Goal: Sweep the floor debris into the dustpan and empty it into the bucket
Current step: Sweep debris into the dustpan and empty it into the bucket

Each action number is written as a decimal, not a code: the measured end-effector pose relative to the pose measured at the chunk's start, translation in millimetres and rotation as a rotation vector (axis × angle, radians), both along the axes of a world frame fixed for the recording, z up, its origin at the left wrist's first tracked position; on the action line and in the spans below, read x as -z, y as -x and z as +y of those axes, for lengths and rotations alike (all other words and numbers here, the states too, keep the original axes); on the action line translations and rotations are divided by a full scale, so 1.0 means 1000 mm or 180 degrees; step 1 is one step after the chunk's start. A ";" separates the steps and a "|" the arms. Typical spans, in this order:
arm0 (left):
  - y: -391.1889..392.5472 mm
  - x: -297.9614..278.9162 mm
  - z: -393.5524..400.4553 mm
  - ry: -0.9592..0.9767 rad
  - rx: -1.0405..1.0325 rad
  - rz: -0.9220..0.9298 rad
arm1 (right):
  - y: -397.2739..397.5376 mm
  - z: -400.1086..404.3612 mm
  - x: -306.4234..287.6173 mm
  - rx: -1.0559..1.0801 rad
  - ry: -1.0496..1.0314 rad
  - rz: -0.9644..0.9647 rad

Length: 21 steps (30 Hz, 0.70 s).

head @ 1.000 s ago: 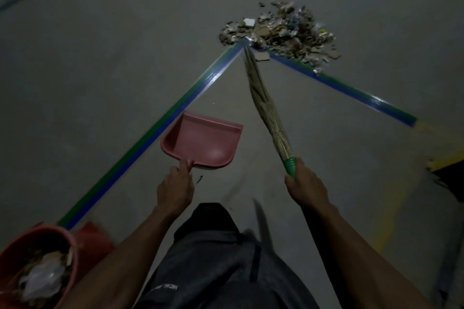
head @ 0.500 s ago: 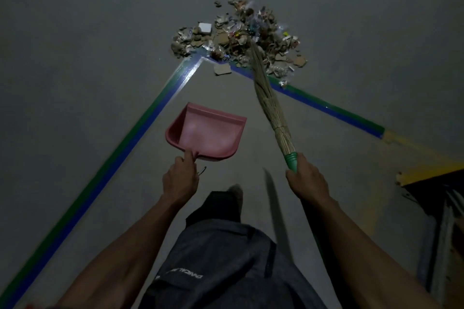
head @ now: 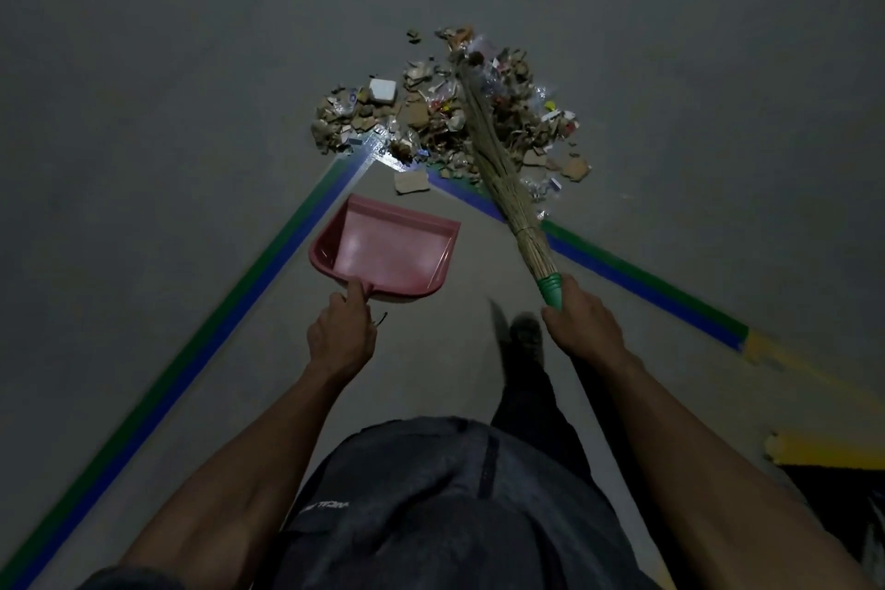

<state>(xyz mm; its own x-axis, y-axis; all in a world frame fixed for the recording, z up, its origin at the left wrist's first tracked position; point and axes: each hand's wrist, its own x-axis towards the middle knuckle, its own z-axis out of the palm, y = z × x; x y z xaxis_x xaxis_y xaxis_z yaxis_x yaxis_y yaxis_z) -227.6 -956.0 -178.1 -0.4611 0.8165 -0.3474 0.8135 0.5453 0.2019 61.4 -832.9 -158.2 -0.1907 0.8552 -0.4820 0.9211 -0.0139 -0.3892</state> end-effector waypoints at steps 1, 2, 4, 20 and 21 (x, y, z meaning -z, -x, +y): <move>-0.004 0.002 0.017 0.0035 -0.0064 0.0003 | -0.001 0.025 0.004 -0.0081 -0.0006 0.0007; -0.009 0.003 0.032 0.0071 -0.0124 0.0004 | -0.001 0.049 0.007 -0.0176 0.0002 0.0006; -0.019 0.001 0.065 0.0116 -0.0311 -0.0005 | -0.001 0.097 0.008 -0.0395 0.0050 -0.0043; 0.051 -0.011 0.238 0.0153 -0.1336 0.0064 | 0.126 0.334 0.000 -0.1472 0.0264 -0.0238; 0.068 -0.006 0.248 0.0140 -0.1350 0.0030 | 0.142 0.344 0.004 -0.1495 0.0283 -0.0241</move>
